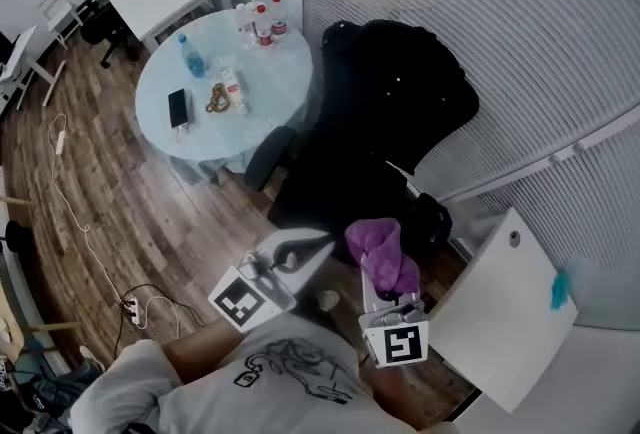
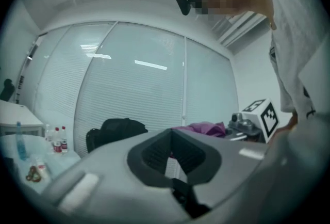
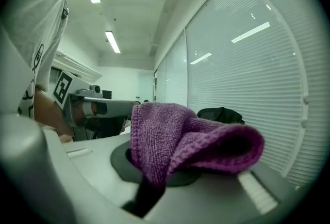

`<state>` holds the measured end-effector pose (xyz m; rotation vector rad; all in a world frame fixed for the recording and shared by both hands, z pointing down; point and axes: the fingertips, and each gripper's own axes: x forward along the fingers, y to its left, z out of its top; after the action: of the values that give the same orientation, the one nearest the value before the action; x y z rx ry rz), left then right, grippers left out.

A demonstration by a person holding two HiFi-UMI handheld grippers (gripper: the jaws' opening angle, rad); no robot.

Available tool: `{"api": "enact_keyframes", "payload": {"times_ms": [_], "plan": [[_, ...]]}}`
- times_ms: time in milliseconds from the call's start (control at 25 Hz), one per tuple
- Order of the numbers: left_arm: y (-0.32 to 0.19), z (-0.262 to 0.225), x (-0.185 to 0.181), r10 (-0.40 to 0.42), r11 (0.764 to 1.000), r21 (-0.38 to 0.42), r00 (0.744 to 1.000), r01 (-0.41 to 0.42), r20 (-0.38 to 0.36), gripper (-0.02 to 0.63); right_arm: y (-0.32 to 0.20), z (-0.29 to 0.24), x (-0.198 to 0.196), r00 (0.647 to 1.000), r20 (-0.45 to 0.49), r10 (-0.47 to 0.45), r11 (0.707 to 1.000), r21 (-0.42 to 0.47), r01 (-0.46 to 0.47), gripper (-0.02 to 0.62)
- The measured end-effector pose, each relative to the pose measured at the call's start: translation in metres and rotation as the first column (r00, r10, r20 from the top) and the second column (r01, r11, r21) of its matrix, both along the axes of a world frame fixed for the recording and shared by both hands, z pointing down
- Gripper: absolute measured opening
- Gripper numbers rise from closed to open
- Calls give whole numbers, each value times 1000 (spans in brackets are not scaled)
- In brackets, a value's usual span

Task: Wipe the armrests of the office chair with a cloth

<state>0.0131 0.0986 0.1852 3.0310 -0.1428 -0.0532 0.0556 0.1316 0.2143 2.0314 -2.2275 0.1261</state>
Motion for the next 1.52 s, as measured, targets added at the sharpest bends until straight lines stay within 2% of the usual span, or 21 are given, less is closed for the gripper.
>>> {"api": "enact_keyframes", "payload": {"times_ms": [160,320,480,800,1000,1520], "plan": [[-33,3,-42,-110,994,-11,994,110,16,2,-37,-6,-41,994,-1,-113,993,25,113,31],[-62,-4,-80,-197,980,3,980,197,-16,2,-71,-10,-85,974,-13,-228,973,44,228,31],[-89,-11,-127,-263,965,-16,964,263,-30,2,-103,-14,-125,957,-9,-289,956,49,289,31],[-149,-12,-201,-331,943,31,943,332,-39,2,-166,-18,-199,923,-26,-385,921,61,386,31],[-178,-7,-216,-338,941,23,941,338,-33,2,-194,-19,-216,916,-35,-401,914,57,402,31],[-213,-3,-216,-350,937,2,937,350,-24,2,-230,-15,-214,909,-42,-414,910,13,414,31]]}}
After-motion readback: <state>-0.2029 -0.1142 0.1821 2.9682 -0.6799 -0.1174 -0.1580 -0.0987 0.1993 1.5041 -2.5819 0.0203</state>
